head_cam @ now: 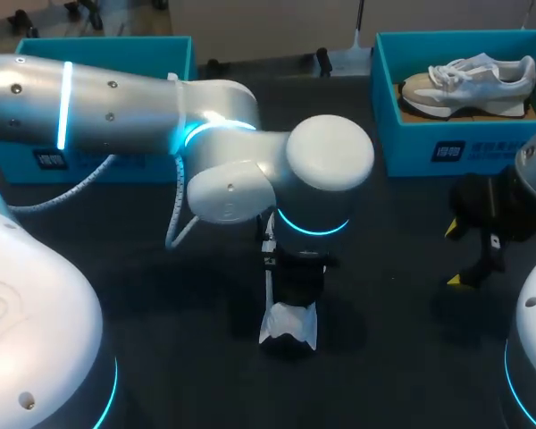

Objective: Take the shoe out of the shoebox, open the shoe tongue, remove and reinsert the insole, then place the shoe into the shoebox

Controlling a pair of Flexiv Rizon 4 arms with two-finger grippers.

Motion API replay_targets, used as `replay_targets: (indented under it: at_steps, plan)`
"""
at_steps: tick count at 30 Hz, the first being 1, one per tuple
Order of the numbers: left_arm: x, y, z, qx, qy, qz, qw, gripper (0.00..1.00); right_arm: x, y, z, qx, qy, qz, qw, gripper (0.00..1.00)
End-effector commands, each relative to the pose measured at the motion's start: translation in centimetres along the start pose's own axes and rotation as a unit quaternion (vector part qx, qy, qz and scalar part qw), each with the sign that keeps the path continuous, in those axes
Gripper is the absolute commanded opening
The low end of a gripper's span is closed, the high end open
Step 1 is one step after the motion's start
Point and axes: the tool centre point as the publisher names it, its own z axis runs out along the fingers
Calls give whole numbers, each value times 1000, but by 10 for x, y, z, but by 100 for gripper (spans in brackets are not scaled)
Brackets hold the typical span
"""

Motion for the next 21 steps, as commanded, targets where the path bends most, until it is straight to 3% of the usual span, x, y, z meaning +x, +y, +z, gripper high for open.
replay_targets:
  at_steps: [1,7,10,14,21]
  plan:
    - [11,2,-9,29,-64,-2,997,0,1,0,1,2,-1,0,1000,100]
    - [5,-7,-33,71,-79,22,994,0,1,0,1,2,-1,0,1000,100]
    - [0,-16,-34,106,-53,61,991,0,1,0,1,2,-1,0,1000,100]
    - [0,-29,-22,141,-3,107,984,0,1,0,1,2,-1,0,1000,100]
    - [4,-54,9,172,36,128,976,0,1,0,1,2,-1,0,1000,100]
